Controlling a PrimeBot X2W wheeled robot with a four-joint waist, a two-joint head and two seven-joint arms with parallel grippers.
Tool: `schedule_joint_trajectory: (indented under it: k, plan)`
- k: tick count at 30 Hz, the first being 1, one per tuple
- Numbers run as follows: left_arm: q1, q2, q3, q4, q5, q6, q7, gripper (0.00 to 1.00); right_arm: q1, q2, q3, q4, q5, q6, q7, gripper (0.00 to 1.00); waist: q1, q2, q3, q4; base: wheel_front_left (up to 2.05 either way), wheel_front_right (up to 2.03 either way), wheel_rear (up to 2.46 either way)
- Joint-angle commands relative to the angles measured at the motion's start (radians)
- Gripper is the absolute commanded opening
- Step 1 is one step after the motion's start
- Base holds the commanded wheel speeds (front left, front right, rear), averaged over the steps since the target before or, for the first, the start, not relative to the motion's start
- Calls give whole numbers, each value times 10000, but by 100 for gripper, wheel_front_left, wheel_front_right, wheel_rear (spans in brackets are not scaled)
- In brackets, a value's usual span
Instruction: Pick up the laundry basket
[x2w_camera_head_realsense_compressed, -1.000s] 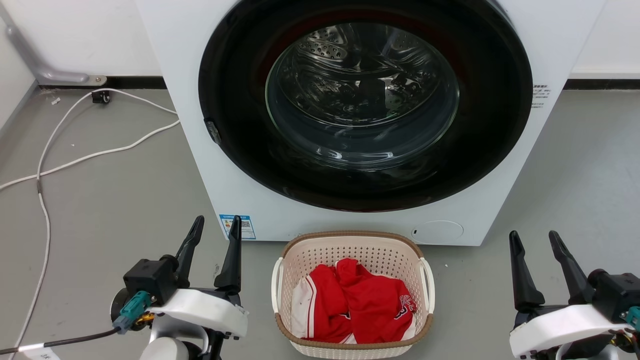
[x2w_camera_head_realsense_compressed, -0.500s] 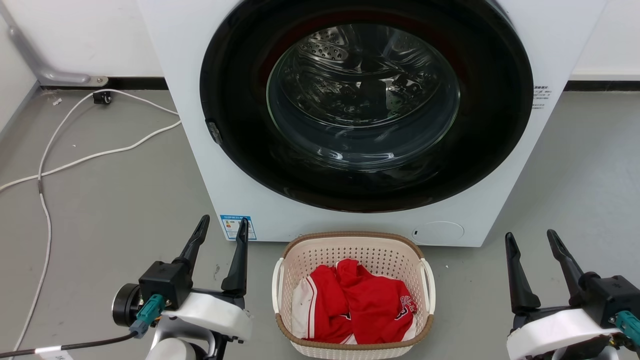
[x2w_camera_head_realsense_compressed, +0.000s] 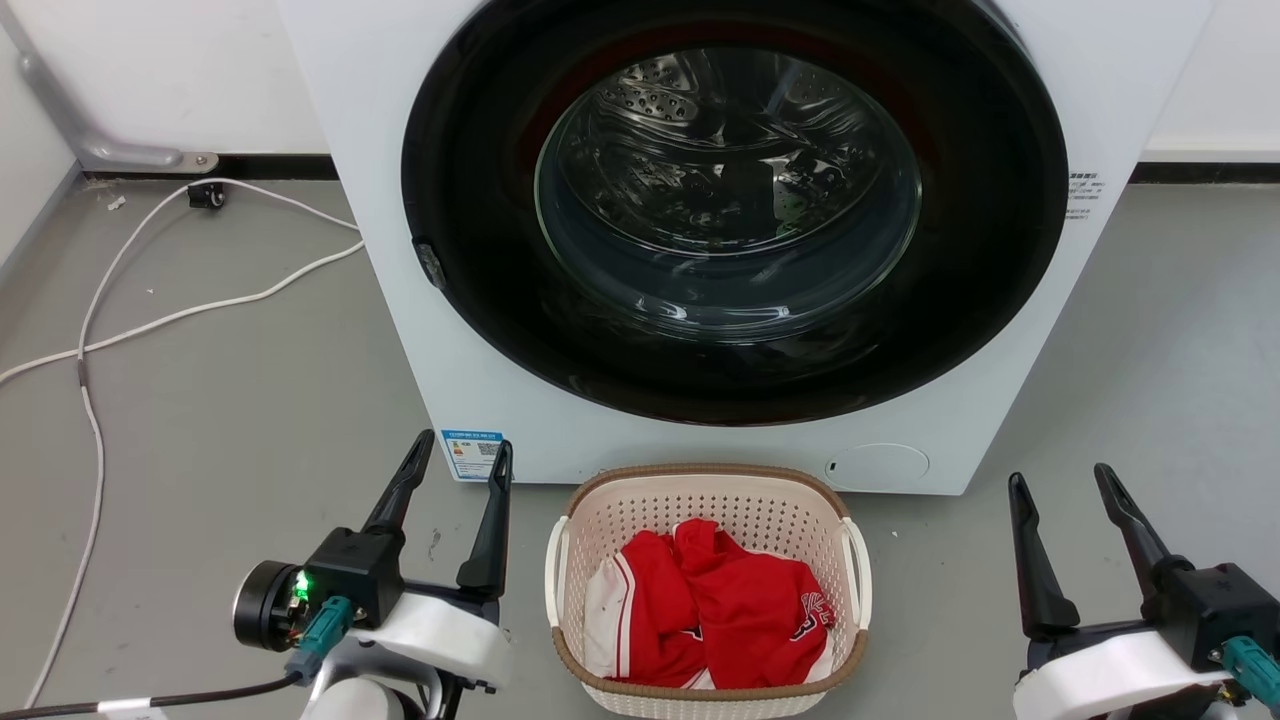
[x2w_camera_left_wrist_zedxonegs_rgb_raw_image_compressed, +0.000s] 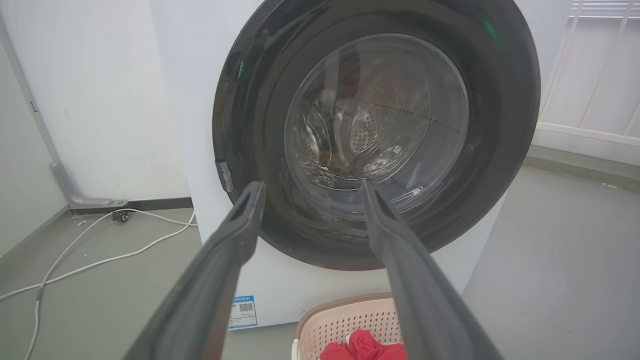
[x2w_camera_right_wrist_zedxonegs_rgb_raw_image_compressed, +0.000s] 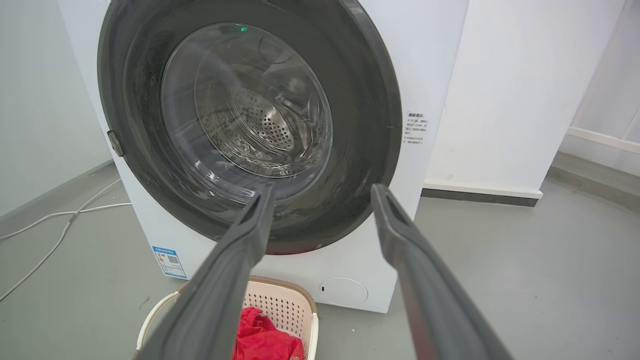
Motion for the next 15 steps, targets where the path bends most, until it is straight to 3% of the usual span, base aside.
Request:
schedule_joint_trajectory:
  k: [1, 15]
  plan:
    - [-87, -24, -33, 23, 204, -28, -98, 100, 88, 28, 15, -82, -143, -3, -77, 100, 0, 0, -4, 3, 0, 0, 0]
    - [-87, -78, -3, 176, 264, -67, -153, 100, 89, 30, -28, -49, -97, -3, -67, 100, 0, 0, 15, 46, 0, 0, 0]
